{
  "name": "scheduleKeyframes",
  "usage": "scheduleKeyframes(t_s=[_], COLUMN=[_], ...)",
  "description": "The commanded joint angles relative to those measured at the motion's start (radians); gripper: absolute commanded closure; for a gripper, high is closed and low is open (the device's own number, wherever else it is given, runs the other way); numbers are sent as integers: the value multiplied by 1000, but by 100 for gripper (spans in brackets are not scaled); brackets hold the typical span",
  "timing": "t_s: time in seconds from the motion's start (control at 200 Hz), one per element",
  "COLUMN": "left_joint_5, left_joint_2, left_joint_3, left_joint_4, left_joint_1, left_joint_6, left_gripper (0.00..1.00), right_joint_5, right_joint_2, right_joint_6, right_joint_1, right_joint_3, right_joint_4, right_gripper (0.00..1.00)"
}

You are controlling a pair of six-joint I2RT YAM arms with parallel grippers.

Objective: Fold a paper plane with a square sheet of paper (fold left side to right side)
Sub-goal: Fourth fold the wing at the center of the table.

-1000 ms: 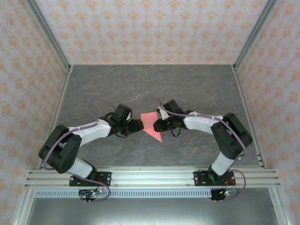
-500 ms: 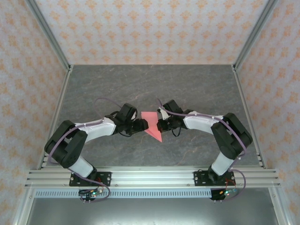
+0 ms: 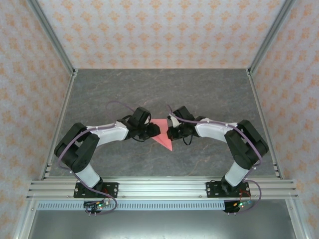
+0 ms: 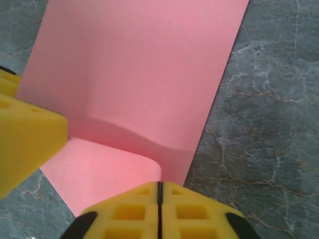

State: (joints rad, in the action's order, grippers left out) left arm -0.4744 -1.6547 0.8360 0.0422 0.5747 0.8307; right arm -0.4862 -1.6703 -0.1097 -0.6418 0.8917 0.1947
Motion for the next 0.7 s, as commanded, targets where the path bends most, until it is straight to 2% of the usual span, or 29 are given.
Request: scheduleKeyframes(t_s=[0.0,0.13,0.23,0.35,0.49,0.696], left_joint_5=[4,4,6,14,17,18], left_joint_2=[-5,3,10,9,3,-3], left_joint_3=[28,27,26,31,41,63], left_joint_4=[-30,-40,-39,-27,-19,7], left_joint_1=[7,7,8,7,7,7], left_joint_6=[13,28,30,34,45,46], left_gripper=[78,78,78,78,77,76], right_joint_5=[67,164,250,315,410,434], right_joint_2=[77,203,283,304,258,161], right_joint_6=[5,-11,-24,-63,-76,-75], right_joint_1=[-4,-24,-86,-175,-277,-304], right_joint_3=[-6,-79,-137,-190,-209,-184], right_joint_4=[9,-10,-32,-95,-148,-184], right_gripper=[82,64,57,57,56,56])
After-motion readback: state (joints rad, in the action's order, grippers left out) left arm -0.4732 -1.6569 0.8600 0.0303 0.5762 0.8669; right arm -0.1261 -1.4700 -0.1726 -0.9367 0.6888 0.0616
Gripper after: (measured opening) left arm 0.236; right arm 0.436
